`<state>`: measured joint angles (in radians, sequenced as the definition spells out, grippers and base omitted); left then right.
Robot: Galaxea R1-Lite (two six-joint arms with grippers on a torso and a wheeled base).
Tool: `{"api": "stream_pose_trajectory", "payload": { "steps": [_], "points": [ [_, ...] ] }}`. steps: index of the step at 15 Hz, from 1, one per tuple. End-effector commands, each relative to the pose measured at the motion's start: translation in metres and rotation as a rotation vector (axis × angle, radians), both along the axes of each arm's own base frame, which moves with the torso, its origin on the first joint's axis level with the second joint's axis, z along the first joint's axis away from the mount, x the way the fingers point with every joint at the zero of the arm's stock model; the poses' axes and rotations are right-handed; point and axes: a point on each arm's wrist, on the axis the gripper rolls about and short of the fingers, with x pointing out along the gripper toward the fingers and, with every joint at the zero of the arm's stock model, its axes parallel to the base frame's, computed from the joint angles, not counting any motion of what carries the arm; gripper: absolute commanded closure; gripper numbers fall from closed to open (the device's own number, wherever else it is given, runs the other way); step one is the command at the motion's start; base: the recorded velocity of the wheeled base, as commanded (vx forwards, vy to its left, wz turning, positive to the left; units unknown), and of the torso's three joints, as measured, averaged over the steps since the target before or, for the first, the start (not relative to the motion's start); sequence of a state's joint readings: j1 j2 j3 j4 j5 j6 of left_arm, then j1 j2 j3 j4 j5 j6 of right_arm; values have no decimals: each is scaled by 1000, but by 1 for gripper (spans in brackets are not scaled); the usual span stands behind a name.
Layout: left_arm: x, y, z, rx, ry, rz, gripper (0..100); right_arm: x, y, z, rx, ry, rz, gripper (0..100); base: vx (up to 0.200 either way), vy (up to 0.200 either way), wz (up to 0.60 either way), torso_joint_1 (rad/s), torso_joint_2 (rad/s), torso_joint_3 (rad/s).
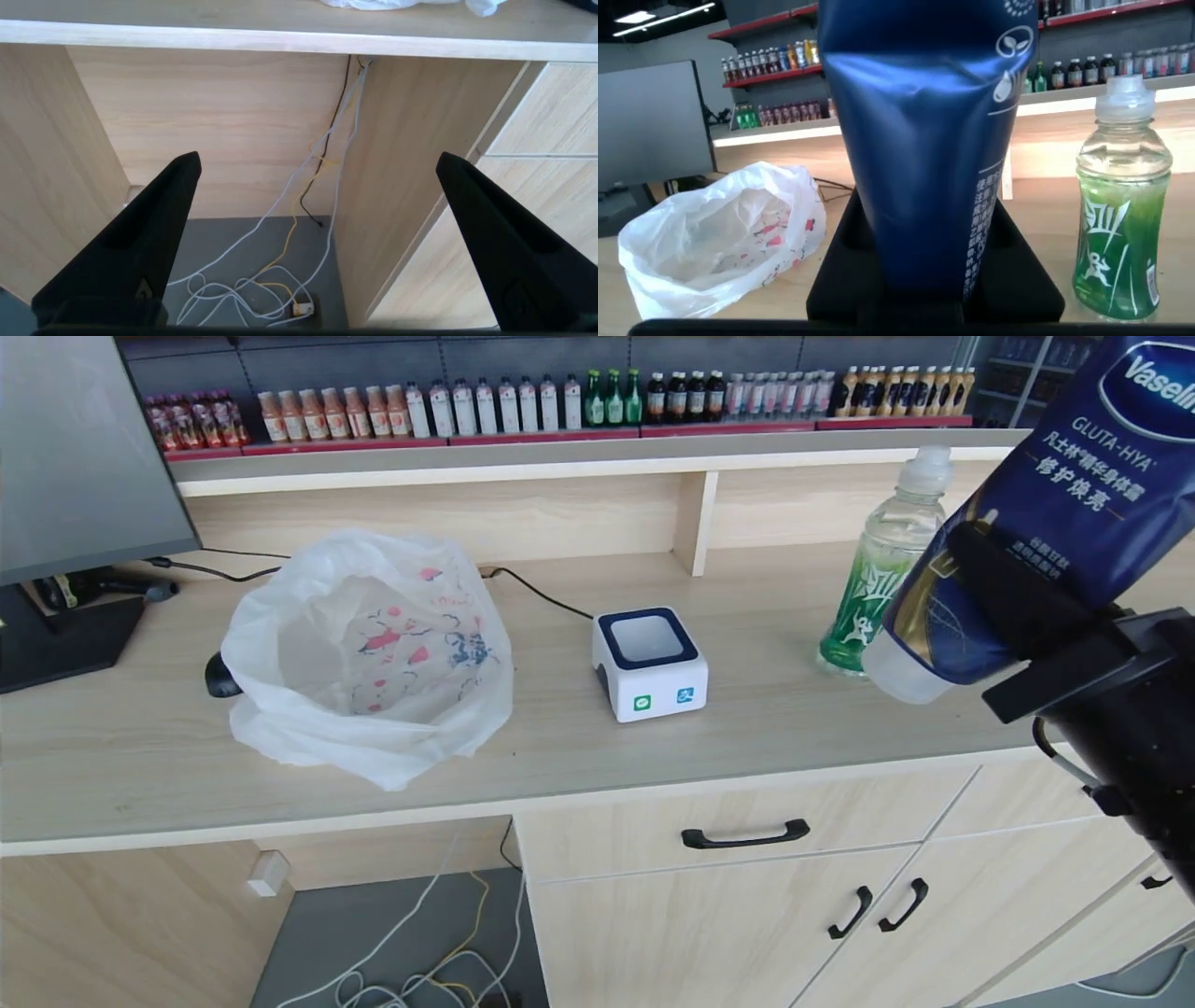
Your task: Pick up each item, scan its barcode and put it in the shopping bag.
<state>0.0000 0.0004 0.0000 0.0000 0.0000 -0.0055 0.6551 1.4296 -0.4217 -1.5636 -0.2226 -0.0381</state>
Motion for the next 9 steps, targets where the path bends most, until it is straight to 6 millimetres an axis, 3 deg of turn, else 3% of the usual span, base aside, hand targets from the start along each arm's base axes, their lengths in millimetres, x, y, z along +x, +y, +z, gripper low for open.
{"api": "stream_pose_trajectory", "payload": {
  "steps": [1,6,9],
  "points": [
    [0,0,0,-1,0,0,0,3,2,-2,-9,9,-1,100,0,200,0,7,2,2],
    [0,0,0,-1,0,-2,0,6,5,-3,-26,6,10,100,0,200,0,3,0,1],
    [0,0,0,-1,0,0,0,5,5,-5,-37,6,11,100,0,0,0,0,0,0]
  ]
}}
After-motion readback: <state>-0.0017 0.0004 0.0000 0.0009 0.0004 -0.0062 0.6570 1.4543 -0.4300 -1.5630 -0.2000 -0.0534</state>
